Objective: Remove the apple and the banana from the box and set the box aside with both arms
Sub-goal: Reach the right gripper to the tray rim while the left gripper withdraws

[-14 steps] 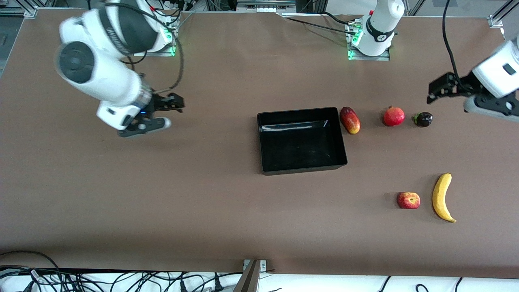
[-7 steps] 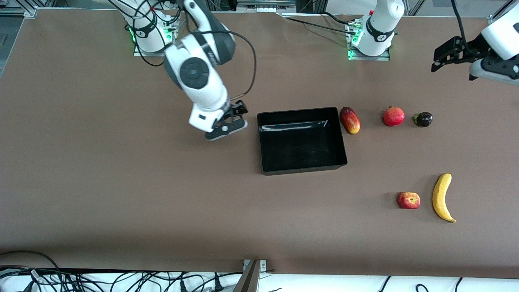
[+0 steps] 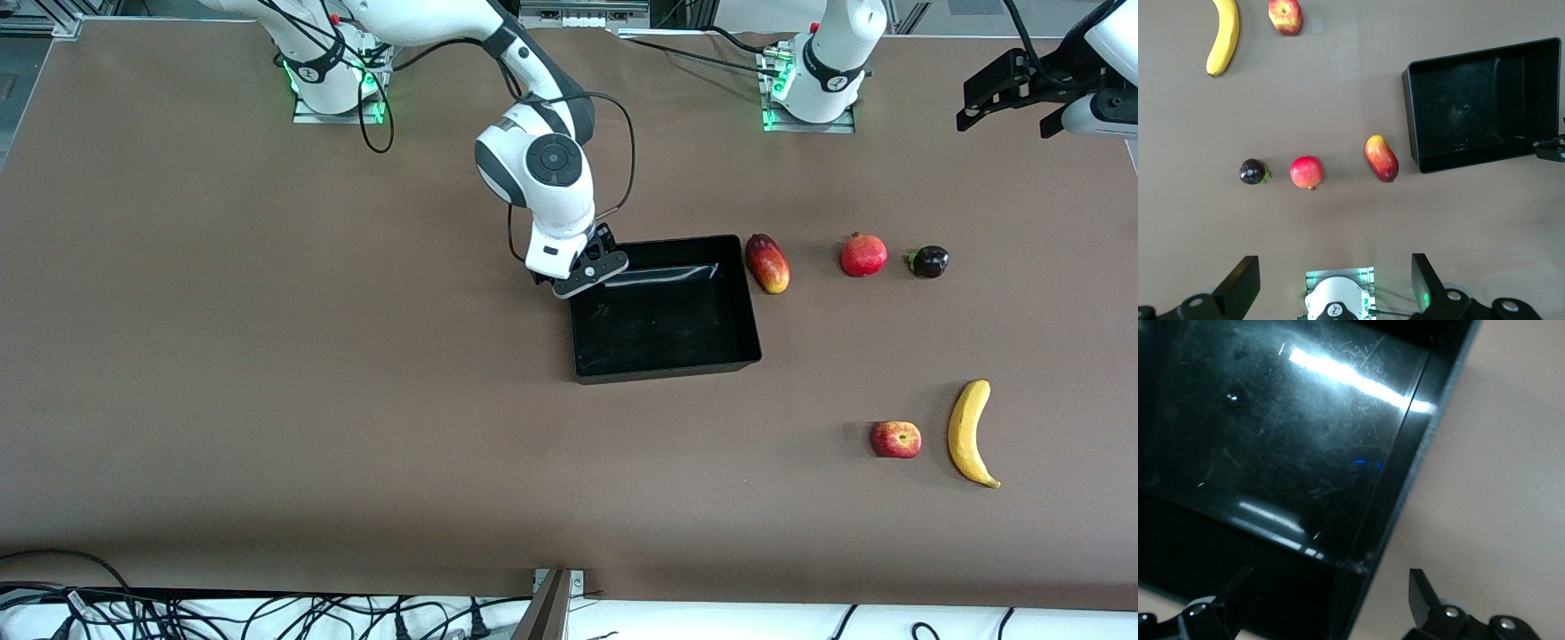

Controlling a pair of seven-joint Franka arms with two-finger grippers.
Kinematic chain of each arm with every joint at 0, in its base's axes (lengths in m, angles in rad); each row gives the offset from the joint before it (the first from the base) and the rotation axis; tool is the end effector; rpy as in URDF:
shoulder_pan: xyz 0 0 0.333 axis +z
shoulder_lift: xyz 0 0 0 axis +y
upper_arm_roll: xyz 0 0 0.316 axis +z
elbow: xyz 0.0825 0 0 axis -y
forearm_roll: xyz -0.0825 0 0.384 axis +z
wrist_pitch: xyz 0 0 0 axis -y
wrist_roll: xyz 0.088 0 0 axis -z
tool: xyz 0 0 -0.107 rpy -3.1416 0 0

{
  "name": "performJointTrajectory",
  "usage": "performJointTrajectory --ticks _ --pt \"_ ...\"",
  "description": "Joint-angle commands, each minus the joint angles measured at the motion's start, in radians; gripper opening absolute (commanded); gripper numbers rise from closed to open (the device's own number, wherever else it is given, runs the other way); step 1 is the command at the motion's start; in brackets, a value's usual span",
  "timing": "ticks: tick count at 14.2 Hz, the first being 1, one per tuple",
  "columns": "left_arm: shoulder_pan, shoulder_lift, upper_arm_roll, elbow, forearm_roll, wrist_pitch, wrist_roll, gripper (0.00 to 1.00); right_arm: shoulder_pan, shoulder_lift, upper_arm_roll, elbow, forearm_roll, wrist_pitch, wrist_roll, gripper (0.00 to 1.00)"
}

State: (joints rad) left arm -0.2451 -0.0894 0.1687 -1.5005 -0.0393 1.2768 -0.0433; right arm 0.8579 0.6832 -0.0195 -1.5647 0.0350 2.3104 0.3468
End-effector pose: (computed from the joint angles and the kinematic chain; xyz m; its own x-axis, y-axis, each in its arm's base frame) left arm 0.4918 -0.0378 0.6793 0.9895 -0.0465 -0.1369 -0.0403 -0.9980 0.0479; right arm 0.4720 0.5290 0.2485 0.8891 0.4546 0.0537 0.4566 -0.8890 -0.0353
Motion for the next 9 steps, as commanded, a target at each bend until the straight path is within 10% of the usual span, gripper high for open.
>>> performJointTrajectory --ticks 1,6,9 --pt "-0.026 -0.02 0.009 -0.02 0.018 -0.011 -0.044 1.0 0.006 0.047 -0.017 0.041 -0.036 0.029 0.006 0.84" --pt "-0.028 -0.021 0.009 -0.015 0.016 -0.008 -0.047 1.0 -0.003 0.056 -0.017 0.041 -0.037 0.033 -0.002 0.07" --pt "-0.026 -0.026 0.009 -0.021 0.009 0.003 -0.046 1.0 -0.003 0.055 -0.026 0.049 -0.037 0.029 -0.002 0.0"
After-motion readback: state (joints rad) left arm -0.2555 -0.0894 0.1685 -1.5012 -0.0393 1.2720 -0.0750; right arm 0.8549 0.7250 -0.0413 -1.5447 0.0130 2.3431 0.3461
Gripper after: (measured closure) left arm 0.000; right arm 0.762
